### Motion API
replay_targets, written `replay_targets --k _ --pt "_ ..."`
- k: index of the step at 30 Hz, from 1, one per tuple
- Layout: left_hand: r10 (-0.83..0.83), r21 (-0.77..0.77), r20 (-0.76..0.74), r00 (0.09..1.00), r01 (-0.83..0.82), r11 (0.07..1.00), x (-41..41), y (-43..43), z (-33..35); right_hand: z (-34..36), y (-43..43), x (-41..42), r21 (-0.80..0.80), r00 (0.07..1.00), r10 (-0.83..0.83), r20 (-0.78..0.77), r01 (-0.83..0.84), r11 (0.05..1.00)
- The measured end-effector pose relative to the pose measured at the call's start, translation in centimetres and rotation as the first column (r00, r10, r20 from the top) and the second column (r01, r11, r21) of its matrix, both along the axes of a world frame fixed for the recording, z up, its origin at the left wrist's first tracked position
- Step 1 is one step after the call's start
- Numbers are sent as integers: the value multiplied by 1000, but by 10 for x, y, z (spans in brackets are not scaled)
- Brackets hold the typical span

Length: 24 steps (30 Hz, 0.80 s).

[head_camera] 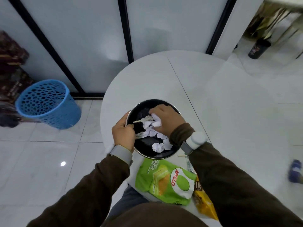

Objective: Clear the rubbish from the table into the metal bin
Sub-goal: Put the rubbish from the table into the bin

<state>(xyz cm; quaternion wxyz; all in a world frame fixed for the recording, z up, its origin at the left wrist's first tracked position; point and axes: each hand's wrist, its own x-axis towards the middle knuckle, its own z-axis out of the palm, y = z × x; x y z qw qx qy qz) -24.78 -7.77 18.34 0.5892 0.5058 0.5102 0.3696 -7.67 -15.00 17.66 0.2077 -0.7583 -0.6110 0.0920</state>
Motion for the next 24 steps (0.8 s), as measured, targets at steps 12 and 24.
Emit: replay_targets --k 12,24 --pt "84 -18 20 996 -83 996 -9 -31 -10 14 -68 8 279 978 52 -202 7 960" --pt "110 -70 49 993 -106 992 -8 -37 -20 -43 -145 68 110 743 -522 -420 612 783"
